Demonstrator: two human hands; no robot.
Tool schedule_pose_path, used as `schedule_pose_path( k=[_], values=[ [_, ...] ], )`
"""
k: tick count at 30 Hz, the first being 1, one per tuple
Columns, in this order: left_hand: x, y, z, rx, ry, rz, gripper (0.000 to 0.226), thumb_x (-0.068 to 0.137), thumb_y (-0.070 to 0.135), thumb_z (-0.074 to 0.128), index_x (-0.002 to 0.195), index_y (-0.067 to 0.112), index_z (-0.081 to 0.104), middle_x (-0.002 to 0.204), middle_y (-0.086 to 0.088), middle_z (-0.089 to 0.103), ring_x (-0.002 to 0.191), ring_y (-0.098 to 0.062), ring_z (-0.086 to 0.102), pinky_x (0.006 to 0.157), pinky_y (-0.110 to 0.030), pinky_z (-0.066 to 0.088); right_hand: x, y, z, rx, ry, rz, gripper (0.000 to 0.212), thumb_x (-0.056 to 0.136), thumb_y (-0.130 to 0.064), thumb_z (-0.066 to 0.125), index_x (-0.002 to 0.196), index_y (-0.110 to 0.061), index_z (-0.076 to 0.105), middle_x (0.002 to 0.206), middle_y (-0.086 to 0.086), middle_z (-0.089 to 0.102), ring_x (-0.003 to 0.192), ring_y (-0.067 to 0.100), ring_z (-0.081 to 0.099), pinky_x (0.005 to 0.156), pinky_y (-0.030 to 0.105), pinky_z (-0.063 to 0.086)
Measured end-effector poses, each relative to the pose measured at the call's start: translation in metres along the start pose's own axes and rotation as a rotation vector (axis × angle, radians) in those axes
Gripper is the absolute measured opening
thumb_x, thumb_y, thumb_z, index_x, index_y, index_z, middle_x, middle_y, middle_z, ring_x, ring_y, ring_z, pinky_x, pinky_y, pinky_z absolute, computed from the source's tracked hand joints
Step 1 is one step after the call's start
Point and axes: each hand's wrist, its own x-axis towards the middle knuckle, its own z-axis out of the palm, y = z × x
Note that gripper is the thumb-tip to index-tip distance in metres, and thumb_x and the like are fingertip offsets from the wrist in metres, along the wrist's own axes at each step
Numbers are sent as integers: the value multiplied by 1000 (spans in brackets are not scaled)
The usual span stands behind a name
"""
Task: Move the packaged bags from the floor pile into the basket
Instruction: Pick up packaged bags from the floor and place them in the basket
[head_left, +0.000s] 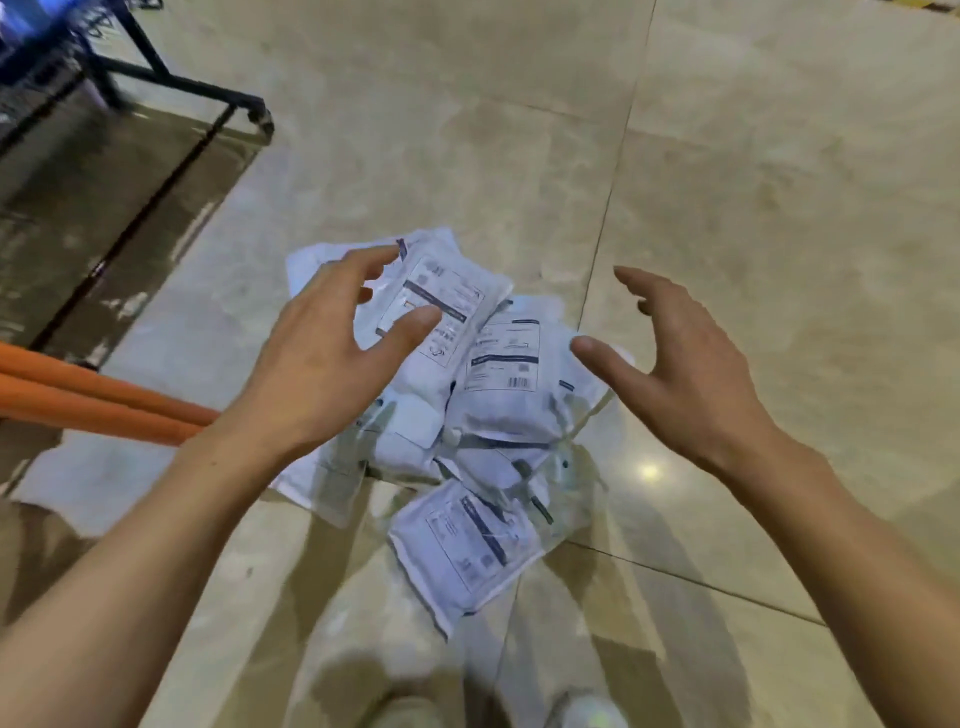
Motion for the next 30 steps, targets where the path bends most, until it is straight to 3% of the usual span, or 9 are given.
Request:
schedule_pose_path(
  k=[8, 10, 14, 17, 19, 24, 26, 28, 30],
  values=[
    [20, -63, 34, 37, 11, -9, 66, 93, 63, 62, 150, 33, 45, 148, 7, 54, 130, -14, 55, 105, -41, 45, 18, 26, 71, -73, -54, 8, 84, 88, -71, 49, 158, -27, 36, 155, 1, 49, 138, 26, 50, 102, 42, 44],
    [20, -65, 29, 34, 15, -36, 69, 92, 66, 62, 150, 32, 46, 147, 7, 54, 129, -14, 56, 104, -41, 46, 20, 27, 80, -45, -80, 82, 78, 90, -68, 53, 154, -25, 39, 153, 2, 51, 136, 26, 52, 101, 43, 46],
    [22, -67, 21, 8, 44, -75, 68, 92, 64, 61, 150, 34, 45, 147, 8, 54, 126, -12, 55, 100, -40, 46, 41, 16, 102, 286, -134, 376, 74, 91, -57, 69, 147, -13, 46, 143, 13, 59, 129, 32, 58, 102, 45, 49],
    [24, -72, 21, 4, 43, -77, 70, 89, 67, 57, 150, 35, 45, 147, 9, 54, 124, -10, 55, 102, -41, 47, 70, 9, 121, 410, -181, 556, 80, 90, -52, 75, 146, -5, 42, 143, 16, 57, 122, 33, 57, 90, 36, 46],
    [24, -77, 20, 0, 46, -80, 73, 86, 73, 57, 148, 37, 46, 146, 10, 55, 123, -11, 56, 102, -43, 48, 86, 11, 136, 475, -188, 636, 88, 86, -52, 80, 145, -2, 37, 137, 17, 58, 116, 34, 60, 85, 39, 48],
    [22, -85, 14, 11, 40, -102, 83, 74, 83, 48, 145, 41, 47, 140, 14, 55, 121, -10, 57, 98, -39, 47, 97, 16, 161, 480, -195, 717, 116, 67, -53, 93, 147, 1, 28, 133, 17, 61, 121, 39, 63, 100, 51, 55],
    [23, -87, 13, 8, 36, -119, 84, 73, 83, 47, 144, 39, 48, 140, 12, 57, 121, -12, 58, 97, -38, 47, 95, 16, 168, 424, -215, 724, 107, 64, -54, 94, 140, -1, 41, 126, 15, 64, 115, 37, 65, 92, 46, 56],
    [26, -87, 16, 12, 13, -135, 84, 73, 83, 48, 144, 39, 49, 141, 11, 57, 120, -12, 59, 96, -38, 47, 95, 17, 173, 398, -231, 721, 83, 58, -56, 95, 114, -7, 59, 108, 12, 70, 97, 32, 69, 74, 37, 53],
    [31, -85, 20, 21, -13, -134, 80, 77, 81, 54, 144, 38, 50, 141, 10, 57, 121, -13, 59, 98, -42, 49, 98, 19, 173, 449, -221, 708, 58, 60, -49, 96, 88, -12, 62, 90, 9, 71, 79, 28, 66, 64, 34, 48]
  ],
)
